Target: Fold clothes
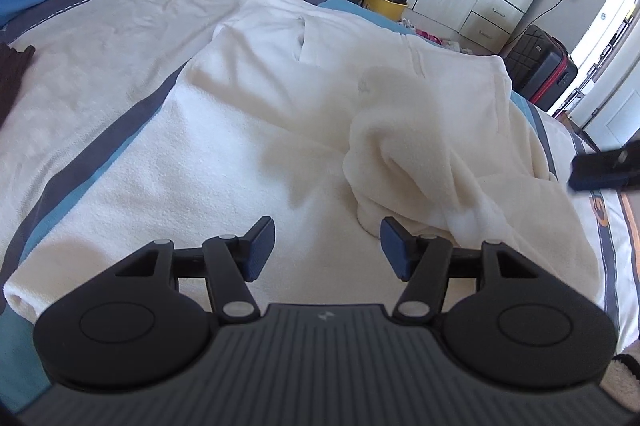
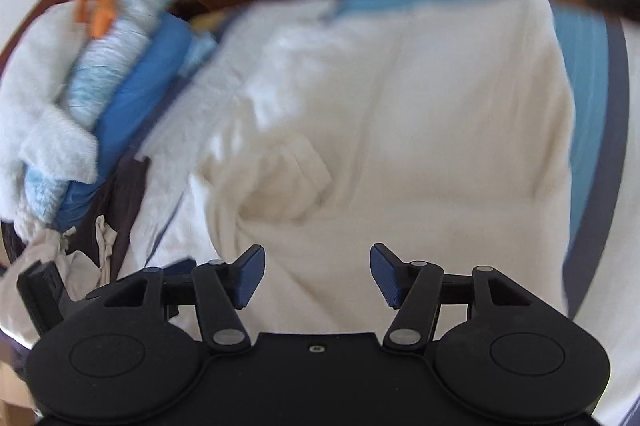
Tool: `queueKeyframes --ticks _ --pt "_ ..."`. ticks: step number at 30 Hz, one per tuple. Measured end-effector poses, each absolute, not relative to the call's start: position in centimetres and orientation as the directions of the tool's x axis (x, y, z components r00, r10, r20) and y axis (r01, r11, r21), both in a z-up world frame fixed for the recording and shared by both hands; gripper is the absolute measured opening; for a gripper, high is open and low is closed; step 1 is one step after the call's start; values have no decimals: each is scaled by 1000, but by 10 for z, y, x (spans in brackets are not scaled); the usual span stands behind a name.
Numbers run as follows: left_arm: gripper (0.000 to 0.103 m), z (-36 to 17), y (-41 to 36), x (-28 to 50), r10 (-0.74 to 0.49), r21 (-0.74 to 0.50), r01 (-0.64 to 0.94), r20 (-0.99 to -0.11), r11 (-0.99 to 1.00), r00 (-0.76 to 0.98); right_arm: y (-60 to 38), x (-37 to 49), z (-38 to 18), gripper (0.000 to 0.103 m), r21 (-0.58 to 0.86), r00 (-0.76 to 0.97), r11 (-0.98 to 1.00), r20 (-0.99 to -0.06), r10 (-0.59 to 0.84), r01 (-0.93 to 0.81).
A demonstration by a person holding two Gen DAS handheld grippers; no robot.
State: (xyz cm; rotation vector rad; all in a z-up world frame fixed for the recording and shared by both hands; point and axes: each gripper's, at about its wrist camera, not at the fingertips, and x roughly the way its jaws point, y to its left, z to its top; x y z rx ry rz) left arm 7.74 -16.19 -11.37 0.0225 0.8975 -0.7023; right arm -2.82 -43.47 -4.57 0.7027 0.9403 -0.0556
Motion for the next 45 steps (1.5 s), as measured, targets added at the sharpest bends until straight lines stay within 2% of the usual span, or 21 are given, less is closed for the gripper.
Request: queueKeyframes --ticks 5,10,11,13,19,23,26,28,30,32,35,36,37,38,39,40,41,42,45 --pt "62 -108 -169 69 -553 -231 597 -709 768 438 -429 -26 -77 64 634 617 670 -718 323 387" --pt "62 -111 -159 74 -548 -254 563 -707 786 447 -400 -7 -113 64 572 550 723 -773 317 387" --pt "62 -112 -157 75 -547 -259 556 -707 790 448 -394 -6 -118 61 571 550 731 -771 322 374" --pt "62 -113 -153 77 -545 -268 542 -706 796 452 -383 -6 -124 56 582 548 745 -759 353 326" --pt "62 -114 -145 83 -552 -304 505 -690 808 469 -357 2 -137 57 612 434 774 -749 501 163" --pt "73 -109 -154 76 -524 -204 548 -669 811 527 -329 5 -138 60 497 399 866 -784 476 -58" --pt "74 -112 -162 76 -584 -247 608 -676 754 449 -309 1 -133 63 387 403 905 -811 425 -175" --pt "74 -112 -164 75 -641 -308 632 -653 711 403 -302 2 -129 64 352 399 914 -823 405 -202" --pt "83 -119 -173 74 -673 -334 659 -645 674 361 -302 3 -128 64 344 398 915 -825 401 -210" --pt "84 -126 -184 72 -702 -357 685 -637 635 319 -304 4 -129 65 354 401 911 -819 411 -211" --pt "84 -137 -206 78 -612 -273 654 -700 706 369 -312 6 -129 65 380 390 904 -815 428 -197" --pt "84 -142 -205 80 -595 -280 621 -707 732 382 -314 6 -130 65 385 381 902 -818 431 -194" --pt "83 -147 -204 83 -579 -292 585 -713 757 394 -315 7 -130 64 390 372 901 -820 434 -191" --pt "77 -153 -203 85 -563 -302 548 -720 780 406 -317 7 -130 64 396 363 899 -823 437 -186" --pt "55 -154 -197 85 -581 -335 533 -709 777 401 -320 7 -130 64 402 355 898 -825 440 -180" --pt "44 -155 -190 83 -602 -370 522 -694 769 394 -323 7 -129 64 411 346 896 -827 443 -166" --pt "26 -156 -184 82 -623 -405 510 -679 759 388 -327 6 -128 64 422 337 894 -829 447 -148" --pt "22 -157 -178 81 -643 -439 497 -663 748 383 -332 6 -126 64 433 332 892 -829 451 -130" --pt "22 -146 -162 68 -638 -412 500 -605 762 476 -352 9 -121 64 467 336 882 -822 459 -62"
